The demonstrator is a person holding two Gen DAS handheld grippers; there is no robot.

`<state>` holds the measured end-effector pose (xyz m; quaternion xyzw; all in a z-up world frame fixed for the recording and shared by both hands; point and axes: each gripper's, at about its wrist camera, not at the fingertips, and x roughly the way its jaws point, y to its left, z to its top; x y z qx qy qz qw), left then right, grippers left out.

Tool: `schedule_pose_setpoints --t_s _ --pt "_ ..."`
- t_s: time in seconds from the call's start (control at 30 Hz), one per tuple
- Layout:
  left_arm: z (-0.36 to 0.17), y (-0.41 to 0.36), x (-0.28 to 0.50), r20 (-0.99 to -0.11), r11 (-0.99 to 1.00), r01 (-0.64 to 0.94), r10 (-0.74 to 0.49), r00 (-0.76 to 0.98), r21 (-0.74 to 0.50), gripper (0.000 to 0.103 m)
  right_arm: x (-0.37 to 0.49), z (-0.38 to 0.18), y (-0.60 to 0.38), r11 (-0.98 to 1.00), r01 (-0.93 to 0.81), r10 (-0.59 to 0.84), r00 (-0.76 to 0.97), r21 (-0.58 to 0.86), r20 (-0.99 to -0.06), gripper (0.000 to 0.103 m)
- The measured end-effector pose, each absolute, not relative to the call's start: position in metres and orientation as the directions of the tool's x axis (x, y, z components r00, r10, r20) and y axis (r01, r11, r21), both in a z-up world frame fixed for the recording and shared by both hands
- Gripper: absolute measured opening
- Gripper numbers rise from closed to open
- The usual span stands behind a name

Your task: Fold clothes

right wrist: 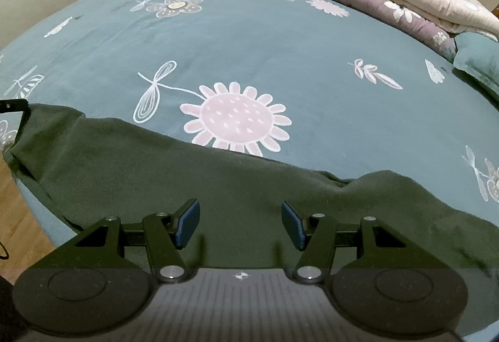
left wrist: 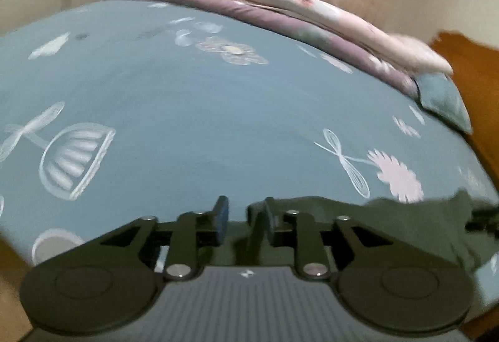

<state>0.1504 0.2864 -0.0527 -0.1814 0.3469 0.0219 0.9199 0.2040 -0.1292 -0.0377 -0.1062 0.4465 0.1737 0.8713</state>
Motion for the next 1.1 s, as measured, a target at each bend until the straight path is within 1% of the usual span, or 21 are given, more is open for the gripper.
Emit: schedule_pose_setpoints --t_s 0.1,0.13,0.17,0.2,0.23,0.27,0.33,0.37,0.47,0.6,0.73,0.9,0.93,0.97,1.0,1.03,1.07,1.1 --pt "-0.057 0.3 0.136 -0.65 0.862 -0.253 -0.111 0.752 -0.44 0.025 0.205 -0.04 -0.129 0.917 -0.397 0.208 0.531 -0.025 -0.821 0.063" --pt "-0.06 0.303 0.13 -0.646 0.825 -0.272 -0.141 0.75 -0.496 0.027 0.205 -0.041 -0.129 0.917 -0.398 0.209 0.529 -0.024 -0.822 0.063" --pt "-0.062 0.307 0.123 -0.639 0.781 -0.287 -0.179 0.748 -0.555 0.033 0.206 -0.041 -0.129 0.916 -0.4 0.21 0.527 -0.022 -0.824 0.063" --pt "-0.065 0.309 0.117 -0.628 0.734 -0.296 -0.223 0.746 -0.612 0.037 0.207 -0.042 -0.129 0.915 -0.403 0.212 0.524 -0.02 -0.825 0.063" --pt "-0.071 0.311 0.111 -0.611 0.675 -0.301 -0.279 0.741 -0.673 0.05 0.207 -0.043 -0.129 0.914 -0.405 0.215 0.521 -0.017 -0.826 0.063" --pt "-0.078 0.311 0.106 -0.588 0.608 -0.306 -0.337 0.736 -0.732 0.056 0.208 -0.044 -0.129 0.912 -0.41 0.221 0.515 -0.012 -0.828 0.064" --pt "-0.096 0.308 0.102 -0.549 0.513 -0.319 -0.395 0.736 -0.797 0.061 0.211 -0.047 -0.127 0.906 -0.423 0.23 0.504 -0.005 -0.833 0.065" --pt "-0.105 0.307 0.1 -0.53 0.468 -0.325 -0.418 0.738 -0.822 0.062 0.212 -0.049 -0.126 0.902 -0.431 0.236 0.498 -0.002 -0.834 0.065" --pt "-0.127 0.296 0.104 -0.516 0.423 -0.338 -0.44 0.735 -0.841 0.062 0.216 -0.051 -0.121 0.888 -0.46 0.253 0.484 0.002 -0.837 0.065" --pt "-0.142 0.286 0.106 -0.475 0.394 -0.32 -0.404 0.782 -0.862 0.064 0.218 -0.048 -0.119 0.869 -0.494 0.266 0.474 -0.004 -0.839 0.065" --pt "-0.151 0.281 0.104 -0.42 0.348 -0.309 -0.314 0.851 -0.885 0.065 0.223 -0.045 -0.129 0.865 -0.501 0.267 0.473 -0.008 -0.84 0.066" --pt "-0.162 0.264 0.097 -0.349 0.304 -0.302 -0.112 0.931 -0.904 0.068 0.23 -0.048 -0.138 0.848 -0.529 0.279 0.455 -0.005 -0.845 0.066" --pt "-0.162 0.261 0.096 -0.342 0.305 -0.304 -0.078 0.936 -0.902 0.066 0.231 -0.049 -0.139 0.843 -0.538 0.283 0.451 -0.005 -0.847 0.066" --pt "-0.163 0.258 0.096 -0.336 0.306 -0.307 -0.045 0.941 -0.901 0.061 0.232 -0.049 -0.141 0.838 -0.546 0.286 0.447 -0.005 -0.847 0.066" --pt "-0.16 0.256 0.096 -0.349 0.329 -0.325 -0.017 0.937 -0.887 0.055 0.233 -0.05 -0.142 0.832 -0.554 0.29 0.444 -0.006 -0.848 0.066" --pt "-0.155 0.253 0.096 -0.37 0.36 -0.349 0.01 0.929 -0.865 0.028 0.234 -0.05 -0.144 0.828 -0.561 0.292 0.443 -0.008 -0.848 0.066" --pt "-0.149 0.251 0.097 -0.39 0.39 -0.373 0.037 0.92 -0.842 0.004 0.235 -0.05 -0.145 0.824 -0.566 0.294 0.443 -0.01 -0.847 0.066" --pt "-0.142 0.248 0.096 -0.412 0.43 -0.398 0.066 0.909 -0.81 0.002 0.236 -0.049 -0.148 0.822 -0.57 0.296 0.443 -0.011 -0.846 0.066"
